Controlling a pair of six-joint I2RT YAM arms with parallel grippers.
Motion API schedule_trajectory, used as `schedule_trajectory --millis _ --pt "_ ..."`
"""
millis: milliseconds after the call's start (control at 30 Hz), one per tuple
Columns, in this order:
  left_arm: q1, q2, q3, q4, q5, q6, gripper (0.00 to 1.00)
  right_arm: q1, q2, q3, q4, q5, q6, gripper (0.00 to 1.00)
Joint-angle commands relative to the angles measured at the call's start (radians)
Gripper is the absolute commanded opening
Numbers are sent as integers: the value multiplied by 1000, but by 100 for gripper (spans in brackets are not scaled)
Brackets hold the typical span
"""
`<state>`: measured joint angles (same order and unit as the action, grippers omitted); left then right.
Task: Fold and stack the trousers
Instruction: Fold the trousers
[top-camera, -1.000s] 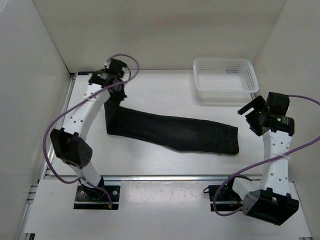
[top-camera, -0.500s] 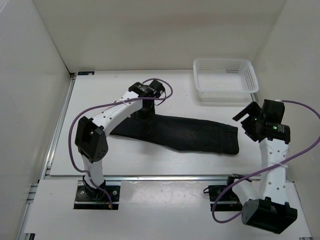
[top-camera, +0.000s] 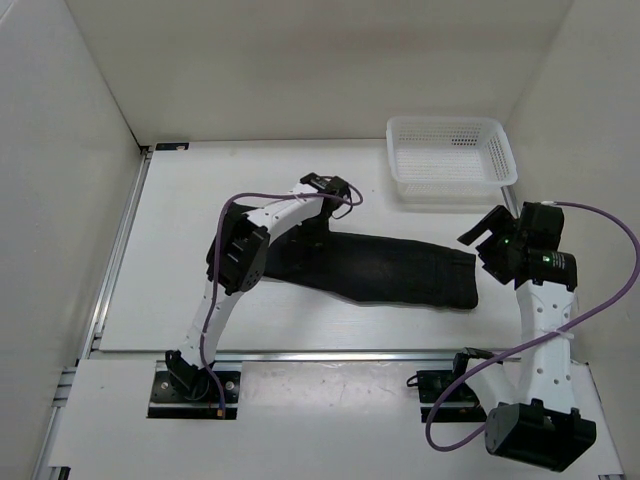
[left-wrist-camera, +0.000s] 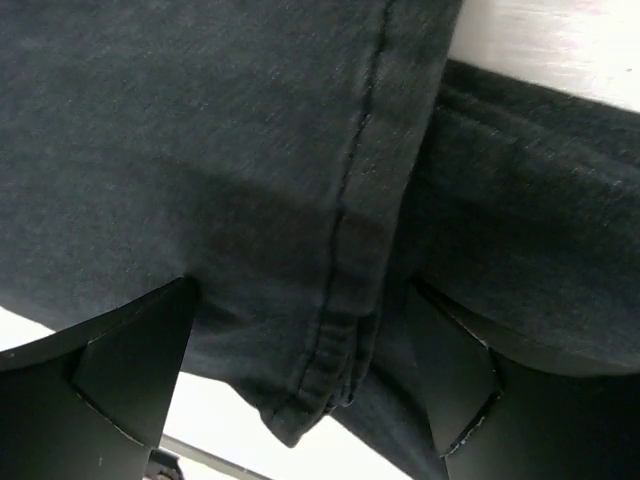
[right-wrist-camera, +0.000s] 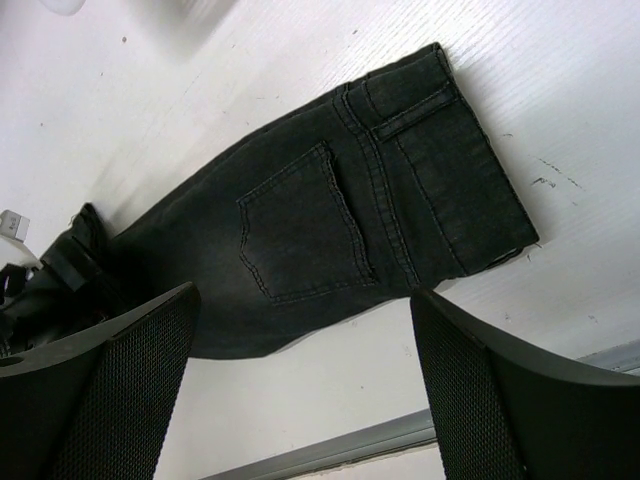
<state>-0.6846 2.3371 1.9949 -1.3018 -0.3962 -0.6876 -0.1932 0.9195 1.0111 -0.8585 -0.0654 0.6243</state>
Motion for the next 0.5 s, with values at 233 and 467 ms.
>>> schedule_trajectory --millis 233,467 --pt "-6 -44 -88 -11 -73 -56 78 8 1 -3 27 -17 -17 90" --pt "-6 -10 -70 -2 -44 -26 56 8 1 -3 27 -17 -17 90"
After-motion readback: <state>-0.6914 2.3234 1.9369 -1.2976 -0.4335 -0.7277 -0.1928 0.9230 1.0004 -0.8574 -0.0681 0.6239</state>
